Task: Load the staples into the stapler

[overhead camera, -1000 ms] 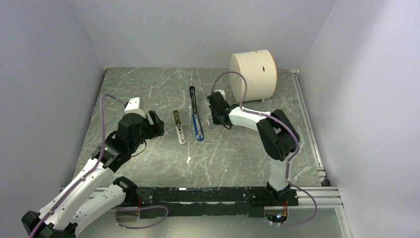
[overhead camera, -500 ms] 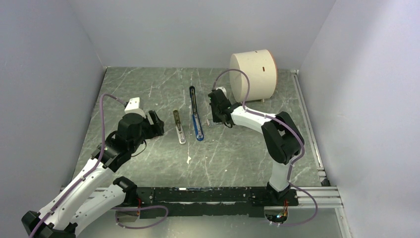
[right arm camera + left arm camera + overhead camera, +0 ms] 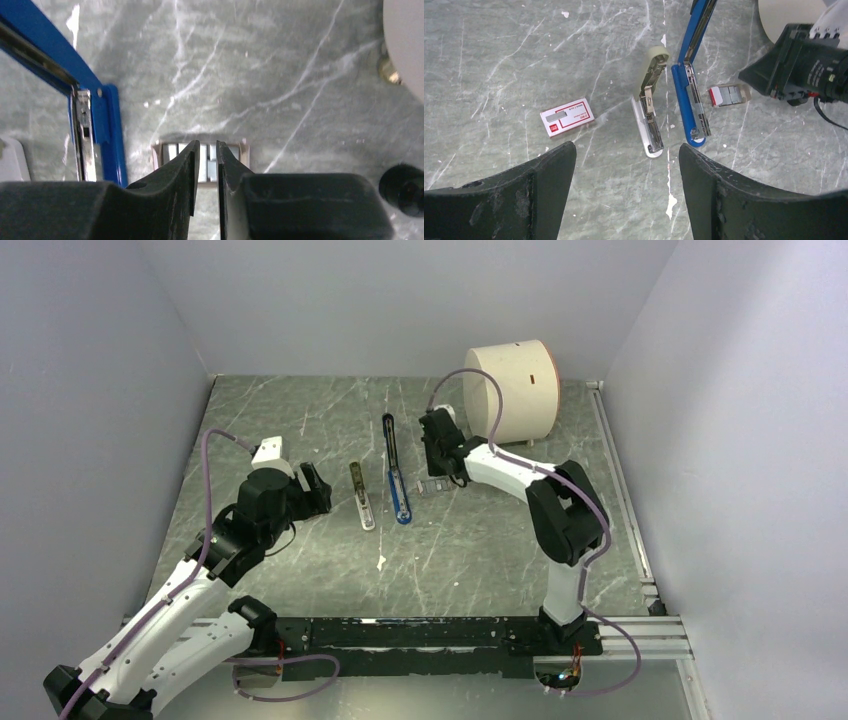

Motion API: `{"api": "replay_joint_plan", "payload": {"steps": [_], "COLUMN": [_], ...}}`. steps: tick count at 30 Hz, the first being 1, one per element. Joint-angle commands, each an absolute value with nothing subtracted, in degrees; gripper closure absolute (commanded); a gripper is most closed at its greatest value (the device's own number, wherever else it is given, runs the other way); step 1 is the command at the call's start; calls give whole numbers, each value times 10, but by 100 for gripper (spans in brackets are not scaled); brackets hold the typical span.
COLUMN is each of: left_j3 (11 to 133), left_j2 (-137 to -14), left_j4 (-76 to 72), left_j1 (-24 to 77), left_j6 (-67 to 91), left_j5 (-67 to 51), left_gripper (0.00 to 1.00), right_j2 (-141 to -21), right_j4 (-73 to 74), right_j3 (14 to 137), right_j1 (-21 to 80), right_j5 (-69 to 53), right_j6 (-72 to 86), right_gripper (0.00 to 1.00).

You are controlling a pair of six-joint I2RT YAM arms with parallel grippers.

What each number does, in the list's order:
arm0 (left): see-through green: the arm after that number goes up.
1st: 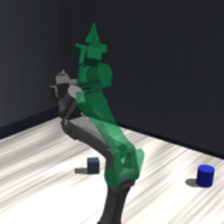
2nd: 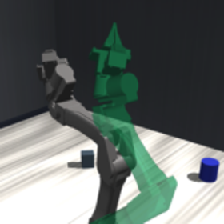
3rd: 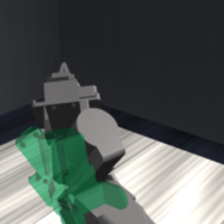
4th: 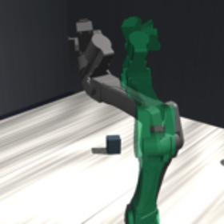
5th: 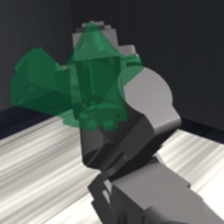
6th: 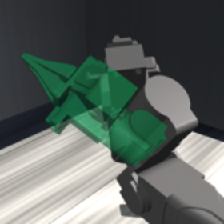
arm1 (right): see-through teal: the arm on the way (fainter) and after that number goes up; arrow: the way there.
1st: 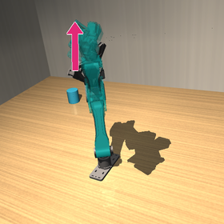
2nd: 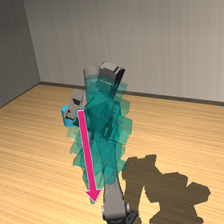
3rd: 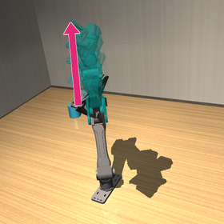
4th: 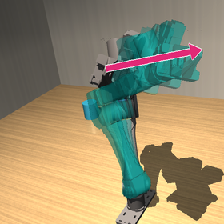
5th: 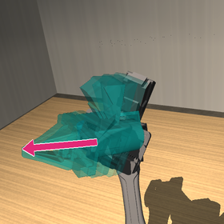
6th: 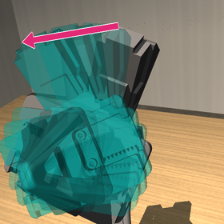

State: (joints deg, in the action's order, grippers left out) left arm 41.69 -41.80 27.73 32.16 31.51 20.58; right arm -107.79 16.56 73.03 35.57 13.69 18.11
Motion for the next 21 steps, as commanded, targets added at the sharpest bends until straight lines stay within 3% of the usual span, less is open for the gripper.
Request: {"api": "replay_joint_plan", "payload": {"steps": [1,12,21], "left_j3": [421,419,418], "left_j2": [-418,-414,-408], "left_j4": [275,273,270], "left_j1": [319,319,319], "left_j6": [318,318,316], "left_j5": [209,203,190], "left_gripper": [20,20,20], "right_j2": [-1129,-1179,-1133], "right_j4": [161,199,237], "right_j3": [786,810,748], "right_j1": [339,335,335], "right_j5": [150,153,174], "right_j6": [168,153,169], "right_gripper": [78,78,78]}}
